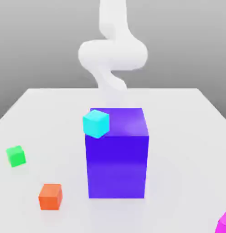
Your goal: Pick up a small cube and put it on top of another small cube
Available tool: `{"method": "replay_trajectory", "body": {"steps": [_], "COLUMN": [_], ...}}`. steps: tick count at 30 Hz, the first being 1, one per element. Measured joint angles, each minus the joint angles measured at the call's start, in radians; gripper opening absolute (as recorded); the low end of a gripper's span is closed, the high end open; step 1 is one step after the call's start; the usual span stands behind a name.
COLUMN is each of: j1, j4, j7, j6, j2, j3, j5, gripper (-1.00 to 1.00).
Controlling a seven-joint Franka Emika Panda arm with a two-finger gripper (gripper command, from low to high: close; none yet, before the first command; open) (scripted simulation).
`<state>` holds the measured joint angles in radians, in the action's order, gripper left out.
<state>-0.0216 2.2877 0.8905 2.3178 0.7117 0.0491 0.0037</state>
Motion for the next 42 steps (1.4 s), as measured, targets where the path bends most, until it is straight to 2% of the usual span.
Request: {"method": "replay_trajectory", "body": {"steps": [9, 18, 24, 33, 37, 38, 42], "j1": [-0.071, -0.065, 0.012, 0.177, 0.236, 0.244, 0.244], "j4": [-0.044, -0.089, -0.12, -0.163, -0.197, -0.202, -0.202], "j7": [0.365, 0.797, 1.088, 1.443, 1.51, 1.517, 1.517], "j6": [0.067, 0.128, 0.165, 0.238, 0.33, 0.345, 0.347], "j2": [-0.316, -0.641, -0.863, -1.171, -1.314, -1.334, -1.334], "j3": [0.195, 0.338, 0.347, 0.305, 0.245, 0.235, 0.235], "j5": [-0.034, -0.172, -0.271, -0.305, -0.357, -0.366, -0.366], "gripper": [0.0, 0.0, 0.0, 0.0, 0.0, -1.0, -1.0]}}
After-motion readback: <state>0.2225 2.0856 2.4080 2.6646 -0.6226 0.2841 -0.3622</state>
